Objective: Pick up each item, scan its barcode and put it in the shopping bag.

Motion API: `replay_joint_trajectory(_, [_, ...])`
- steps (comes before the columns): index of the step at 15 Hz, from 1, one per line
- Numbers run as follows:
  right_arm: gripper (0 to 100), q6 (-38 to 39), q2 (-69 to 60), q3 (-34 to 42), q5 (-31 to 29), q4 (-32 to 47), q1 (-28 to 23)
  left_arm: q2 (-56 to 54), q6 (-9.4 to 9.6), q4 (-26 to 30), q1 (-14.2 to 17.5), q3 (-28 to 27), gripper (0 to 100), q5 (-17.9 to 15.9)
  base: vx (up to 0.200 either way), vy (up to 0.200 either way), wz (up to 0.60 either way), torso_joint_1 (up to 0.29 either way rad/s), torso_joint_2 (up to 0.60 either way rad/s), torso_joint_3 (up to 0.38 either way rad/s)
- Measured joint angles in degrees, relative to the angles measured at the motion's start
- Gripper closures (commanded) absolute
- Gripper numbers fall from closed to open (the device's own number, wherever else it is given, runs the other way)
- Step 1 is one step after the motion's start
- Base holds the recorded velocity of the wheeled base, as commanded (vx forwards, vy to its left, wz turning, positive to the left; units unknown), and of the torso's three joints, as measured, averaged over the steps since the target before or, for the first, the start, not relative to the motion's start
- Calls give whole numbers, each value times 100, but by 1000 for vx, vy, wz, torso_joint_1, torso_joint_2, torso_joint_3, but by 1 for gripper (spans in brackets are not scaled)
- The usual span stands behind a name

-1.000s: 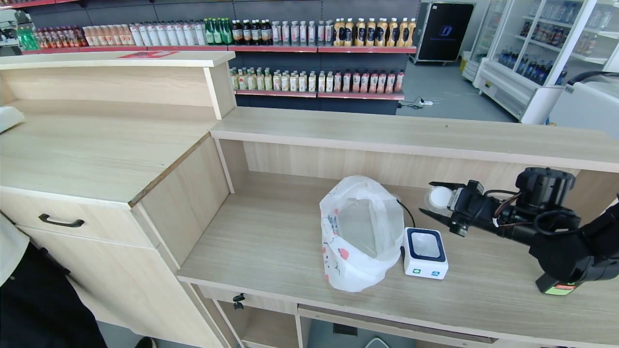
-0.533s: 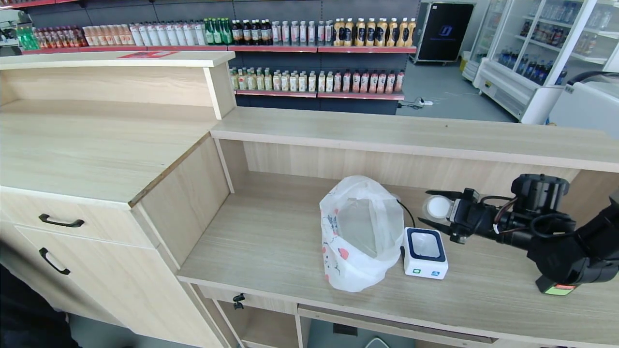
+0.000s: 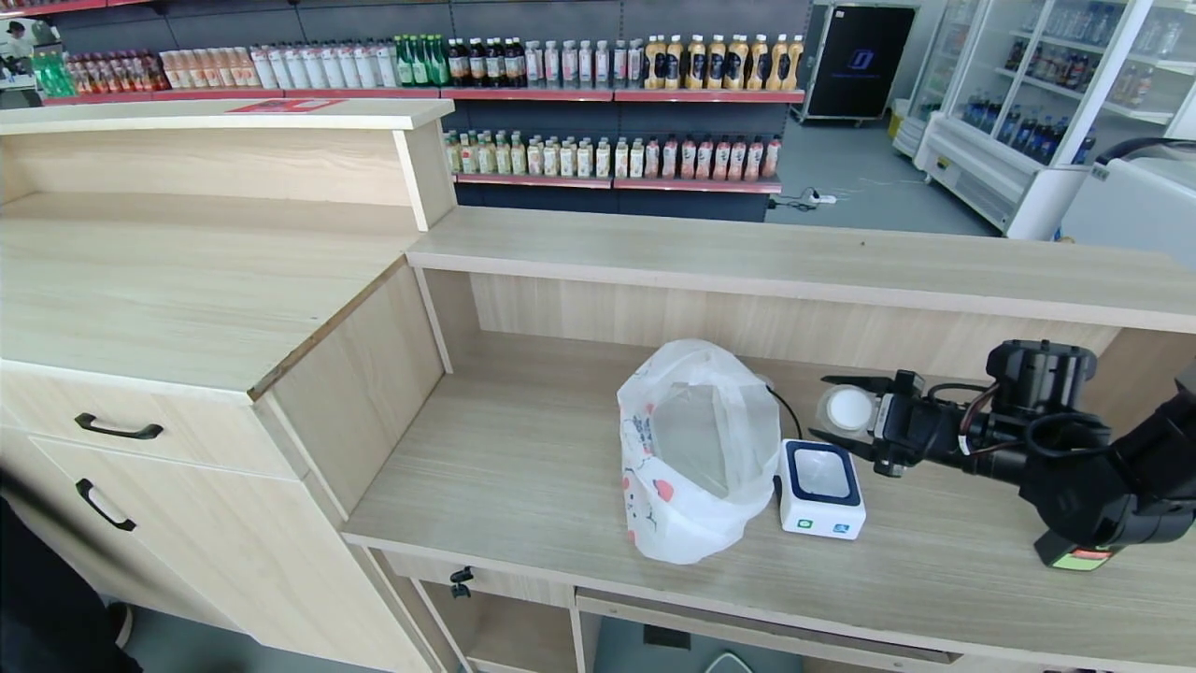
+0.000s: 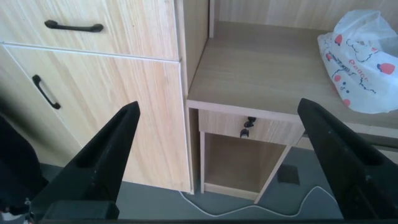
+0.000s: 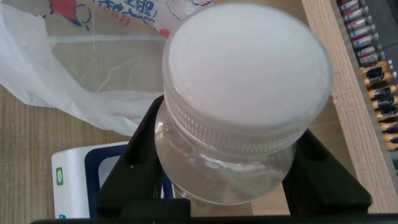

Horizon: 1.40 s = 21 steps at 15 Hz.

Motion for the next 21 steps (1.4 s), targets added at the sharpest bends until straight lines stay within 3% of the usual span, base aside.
replay_joint_trajectory(11, [100,41,88,-89,30,39,-2,0,2,0,0,0,0,0,0,0,0,0,0,0])
replay_joint_trajectory(15, [100,318,-205,-107,13,772,-40,0,2,0,2,0,0,0,0,0,0,0,0,0])
replay_joint_trajectory(17, [100,1074,-714,-116,-90,1432,-167,0,0,2,2,0,0,-2,0,0,0,0,0,0])
replay_joint_trajectory(21, [100,3939,-1899,-116,-1120,2428,-887,0,2,2,-2,0,0,0,0,0,0,0,0,0])
